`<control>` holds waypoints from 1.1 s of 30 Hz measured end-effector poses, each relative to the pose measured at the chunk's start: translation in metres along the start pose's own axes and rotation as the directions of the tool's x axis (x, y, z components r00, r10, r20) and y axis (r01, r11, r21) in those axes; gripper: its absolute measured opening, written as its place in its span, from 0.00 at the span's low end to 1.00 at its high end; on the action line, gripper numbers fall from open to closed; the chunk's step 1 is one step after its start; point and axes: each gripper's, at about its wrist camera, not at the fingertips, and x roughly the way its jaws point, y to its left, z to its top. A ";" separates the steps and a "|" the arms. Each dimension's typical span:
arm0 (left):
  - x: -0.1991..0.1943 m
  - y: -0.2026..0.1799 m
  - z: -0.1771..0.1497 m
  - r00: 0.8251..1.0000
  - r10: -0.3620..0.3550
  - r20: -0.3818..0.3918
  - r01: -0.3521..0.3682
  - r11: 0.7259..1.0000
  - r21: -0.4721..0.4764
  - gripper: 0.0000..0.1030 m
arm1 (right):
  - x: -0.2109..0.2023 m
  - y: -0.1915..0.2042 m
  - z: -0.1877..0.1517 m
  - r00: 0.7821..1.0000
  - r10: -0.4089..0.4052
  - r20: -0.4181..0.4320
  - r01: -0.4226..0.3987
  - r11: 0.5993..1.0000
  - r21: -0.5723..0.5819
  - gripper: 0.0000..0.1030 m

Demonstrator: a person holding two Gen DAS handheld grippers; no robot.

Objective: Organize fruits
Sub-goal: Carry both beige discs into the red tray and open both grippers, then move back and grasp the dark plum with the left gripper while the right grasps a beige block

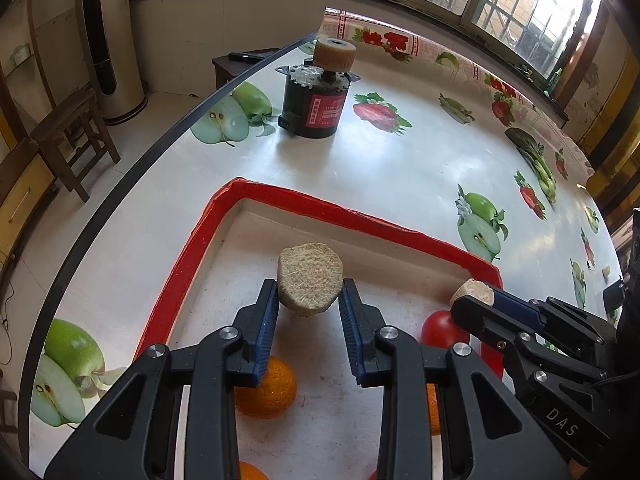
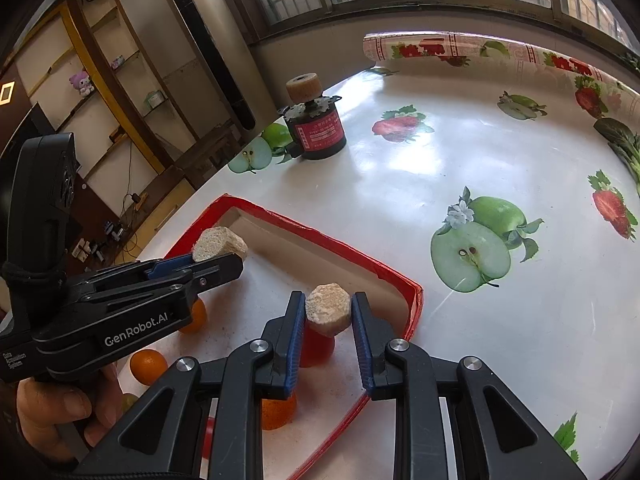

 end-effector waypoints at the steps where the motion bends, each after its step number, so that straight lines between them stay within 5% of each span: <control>1: 0.002 0.000 -0.001 1.000 0.003 -0.007 -0.003 1.000 -0.001 0.28 | 0.000 -0.001 0.000 1.000 0.003 0.000 -0.003 1.000 0.002 0.23; 10: 0.003 0.002 -0.004 0.999 0.043 -0.025 -0.044 0.999 -0.009 0.28 | -0.003 0.000 -0.004 1.000 0.011 0.000 -0.011 1.000 0.001 0.35; 15: -0.010 0.001 -0.006 0.999 0.044 0.002 -0.044 0.999 -0.012 0.40 | -0.016 0.002 -0.010 1.000 0.017 0.010 -0.017 1.000 -0.014 0.39; 33: -0.063 -0.027 -0.029 0.997 0.005 0.079 -0.005 1.000 0.004 0.42 | -0.150 -0.033 -0.080 0.988 -0.022 0.153 0.019 1.000 0.024 0.46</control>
